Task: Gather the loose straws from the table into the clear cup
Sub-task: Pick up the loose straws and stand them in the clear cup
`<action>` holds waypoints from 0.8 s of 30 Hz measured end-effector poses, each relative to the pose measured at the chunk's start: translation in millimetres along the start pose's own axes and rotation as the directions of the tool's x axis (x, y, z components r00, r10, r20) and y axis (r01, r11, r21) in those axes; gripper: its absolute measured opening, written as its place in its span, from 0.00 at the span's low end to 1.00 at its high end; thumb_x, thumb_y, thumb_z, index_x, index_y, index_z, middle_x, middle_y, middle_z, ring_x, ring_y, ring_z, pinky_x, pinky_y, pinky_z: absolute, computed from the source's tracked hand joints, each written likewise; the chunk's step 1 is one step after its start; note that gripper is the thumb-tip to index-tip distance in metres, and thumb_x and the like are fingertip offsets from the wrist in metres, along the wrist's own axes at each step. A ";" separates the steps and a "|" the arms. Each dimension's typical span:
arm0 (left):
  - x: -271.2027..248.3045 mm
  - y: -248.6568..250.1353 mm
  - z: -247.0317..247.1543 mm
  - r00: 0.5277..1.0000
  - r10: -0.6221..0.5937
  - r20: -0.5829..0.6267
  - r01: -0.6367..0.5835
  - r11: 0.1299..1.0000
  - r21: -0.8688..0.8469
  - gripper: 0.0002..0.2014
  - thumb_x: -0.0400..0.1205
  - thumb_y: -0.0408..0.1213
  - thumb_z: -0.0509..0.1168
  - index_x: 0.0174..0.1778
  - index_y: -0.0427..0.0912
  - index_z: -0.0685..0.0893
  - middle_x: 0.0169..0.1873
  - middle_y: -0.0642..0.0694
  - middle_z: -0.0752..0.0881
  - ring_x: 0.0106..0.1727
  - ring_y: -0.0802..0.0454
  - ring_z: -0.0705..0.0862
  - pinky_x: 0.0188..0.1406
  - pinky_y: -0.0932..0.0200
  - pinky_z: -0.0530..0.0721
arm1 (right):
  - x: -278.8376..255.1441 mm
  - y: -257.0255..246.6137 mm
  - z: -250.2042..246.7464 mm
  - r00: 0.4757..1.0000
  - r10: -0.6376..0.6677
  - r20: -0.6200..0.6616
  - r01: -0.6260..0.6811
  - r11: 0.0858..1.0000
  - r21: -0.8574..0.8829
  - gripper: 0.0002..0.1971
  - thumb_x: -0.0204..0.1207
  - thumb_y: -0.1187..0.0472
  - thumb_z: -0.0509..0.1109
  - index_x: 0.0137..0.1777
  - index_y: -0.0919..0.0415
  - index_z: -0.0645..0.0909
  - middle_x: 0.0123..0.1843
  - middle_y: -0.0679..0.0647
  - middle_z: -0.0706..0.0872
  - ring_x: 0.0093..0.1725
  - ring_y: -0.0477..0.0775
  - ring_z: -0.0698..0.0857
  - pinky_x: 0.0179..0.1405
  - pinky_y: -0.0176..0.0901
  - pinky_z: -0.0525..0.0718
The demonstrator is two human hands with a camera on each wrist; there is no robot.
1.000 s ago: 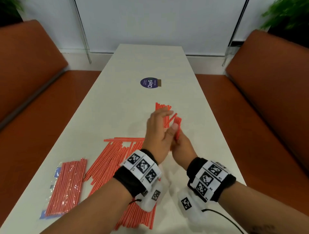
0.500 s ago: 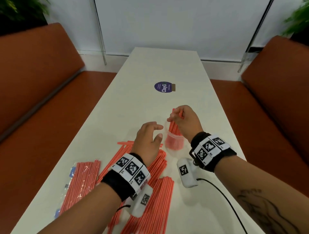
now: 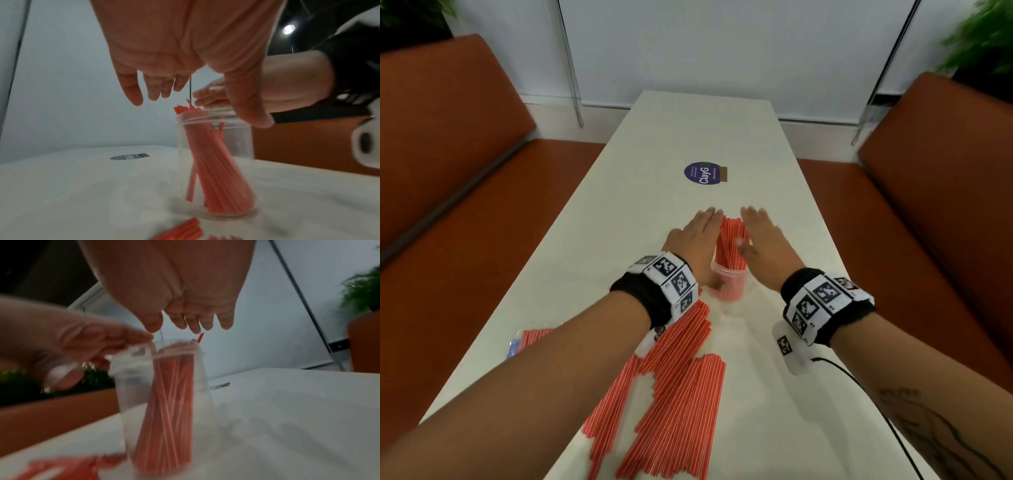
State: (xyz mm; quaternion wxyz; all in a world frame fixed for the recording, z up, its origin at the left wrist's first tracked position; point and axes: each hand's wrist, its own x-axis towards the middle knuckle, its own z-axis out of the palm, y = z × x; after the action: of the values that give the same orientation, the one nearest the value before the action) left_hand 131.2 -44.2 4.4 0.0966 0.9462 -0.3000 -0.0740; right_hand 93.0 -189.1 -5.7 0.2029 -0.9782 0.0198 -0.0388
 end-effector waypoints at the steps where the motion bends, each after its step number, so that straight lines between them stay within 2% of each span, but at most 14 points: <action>1: 5.7 0.3 0.3 1.000 0.011 0.010 -0.011 0.999 0.040 0.59 0.67 0.51 0.76 0.82 0.42 0.40 0.84 0.47 0.43 0.84 0.50 0.46 0.79 0.45 0.59 | -0.7 1.3 5.6 0.999 -0.013 0.044 0.015 0.999 -0.047 0.28 0.85 0.57 0.52 0.82 0.62 0.48 0.85 0.58 0.49 0.85 0.56 0.46 0.81 0.55 0.48; 6: 10.9 0.1 5.8 0.999 0.027 0.027 -0.029 0.996 0.087 0.55 0.70 0.48 0.74 0.82 0.42 0.42 0.84 0.47 0.48 0.84 0.52 0.52 0.77 0.46 0.65 | -1.0 0.1 7.2 0.996 -0.011 0.085 0.016 0.998 -0.061 0.29 0.85 0.57 0.51 0.82 0.62 0.47 0.86 0.57 0.49 0.85 0.56 0.45 0.81 0.57 0.48; 8: 3.3 -0.1 3.3 1.000 0.024 0.010 -0.025 0.998 0.065 0.57 0.69 0.48 0.75 0.82 0.41 0.40 0.84 0.47 0.46 0.84 0.50 0.52 0.77 0.45 0.65 | -6.3 -2.8 0.4 0.999 -0.044 0.029 0.046 0.996 -0.078 0.29 0.84 0.54 0.54 0.82 0.61 0.50 0.85 0.57 0.51 0.85 0.57 0.47 0.81 0.58 0.49; 10: -10.7 -2.0 -5.0 1.000 -0.006 -0.007 0.007 1.000 0.020 0.58 0.69 0.50 0.75 0.82 0.41 0.39 0.84 0.45 0.47 0.83 0.46 0.55 0.77 0.45 0.66 | -19.3 -9.0 -7.8 0.983 -0.141 -0.120 0.134 0.989 -0.065 0.27 0.80 0.53 0.63 0.78 0.59 0.64 0.81 0.58 0.66 0.81 0.60 0.61 0.78 0.59 0.60; 12: -28.8 -6.0 -14.1 0.999 -0.044 -0.017 0.044 0.999 0.008 0.53 0.70 0.52 0.73 0.82 0.42 0.45 0.82 0.43 0.54 0.80 0.43 0.62 0.75 0.45 0.68 | -37.1 -19.4 -13.5 0.949 -0.261 -0.177 0.258 0.965 -0.041 0.19 0.75 0.55 0.70 0.65 0.58 0.79 0.67 0.58 0.81 0.69 0.60 0.75 0.68 0.58 0.73; 13: -37.9 -8.8 -17.3 0.998 -0.059 -0.002 0.060 0.998 0.010 0.48 0.71 0.53 0.72 0.81 0.43 0.52 0.80 0.43 0.60 0.78 0.43 0.66 0.73 0.46 0.70 | -46.5 -24.5 -14.9 0.936 -0.326 -0.134 0.325 0.945 -0.030 0.14 0.73 0.57 0.71 0.58 0.58 0.82 0.60 0.56 0.84 0.62 0.58 0.79 0.62 0.56 0.77; 15: -56.8 -13.5 -19.6 0.990 -0.099 0.096 0.099 0.995 0.012 0.38 0.73 0.52 0.70 0.76 0.44 0.65 0.73 0.44 0.71 0.71 0.45 0.74 0.70 0.48 0.74 | -65.9 -34.1 -14.3 0.899 -0.430 0.081 0.432 0.902 0.004 0.08 0.72 0.60 0.72 0.51 0.57 0.86 0.53 0.53 0.86 0.55 0.53 0.81 0.58 0.51 0.79; 17: -73.7 -16.4 -14.0 0.967 -0.130 0.220 0.127 0.992 0.027 0.26 0.75 0.50 0.69 0.66 0.43 0.75 0.62 0.45 0.79 0.62 0.47 0.80 0.62 0.53 0.78 | -84.7 -41.0 -7.0 0.813 -0.475 0.337 0.507 0.862 -0.009 0.09 0.73 0.60 0.71 0.52 0.54 0.87 0.55 0.49 0.87 0.57 0.49 0.80 0.58 0.45 0.79; 19: -87.6 -16.0 -2.8 0.944 -0.144 0.296 0.137 0.990 0.043 0.16 0.75 0.49 0.69 0.51 0.43 0.79 0.49 0.44 0.81 0.50 0.48 0.81 0.52 0.55 0.78 | -98.6 -44.2 7.3 0.720 -0.528 0.450 0.601 0.799 -0.023 0.13 0.72 0.63 0.71 0.55 0.53 0.86 0.59 0.47 0.86 0.61 0.49 0.80 0.58 0.45 0.80; 20: -92.7 -15.1 4.2 0.935 -0.158 0.317 0.149 0.987 0.052 0.16 0.75 0.48 0.69 0.48 0.40 0.79 0.48 0.43 0.82 0.48 0.47 0.81 0.50 0.54 0.78 | -103.0 -45.6 14.9 0.682 -0.562 0.468 0.644 0.765 -0.018 0.14 0.72 0.65 0.70 0.56 0.53 0.86 0.60 0.48 0.87 0.62 0.51 0.80 0.57 0.46 0.80; 22: -99.8 -12.9 18.8 0.917 -0.207 0.340 0.193 0.978 0.075 0.20 0.75 0.47 0.69 0.57 0.37 0.80 0.54 0.43 0.84 0.54 0.46 0.83 0.54 0.54 0.81 | -106.8 -48.0 26.4 0.632 -0.588 0.505 0.683 0.730 -0.006 0.16 0.71 0.66 0.71 0.59 0.55 0.85 0.60 0.50 0.87 0.62 0.54 0.81 0.56 0.45 0.78; 24: -102.6 -11.5 29.9 0.911 -0.242 0.333 0.230 0.970 0.075 0.22 0.76 0.45 0.69 0.63 0.39 0.77 0.58 0.43 0.83 0.56 0.46 0.83 0.55 0.54 0.82 | -106.9 -49.9 32.4 0.620 -0.554 0.555 0.675 0.738 -0.018 0.20 0.69 0.64 0.74 0.62 0.55 0.82 0.62 0.51 0.85 0.64 0.54 0.78 0.54 0.42 0.73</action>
State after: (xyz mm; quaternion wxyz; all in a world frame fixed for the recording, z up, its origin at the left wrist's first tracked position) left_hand 48.6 20.6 -18.8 0.0176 0.9500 -0.1968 -0.2419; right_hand -9.6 -124.7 -22.7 0.0628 -0.9136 -0.3688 0.1592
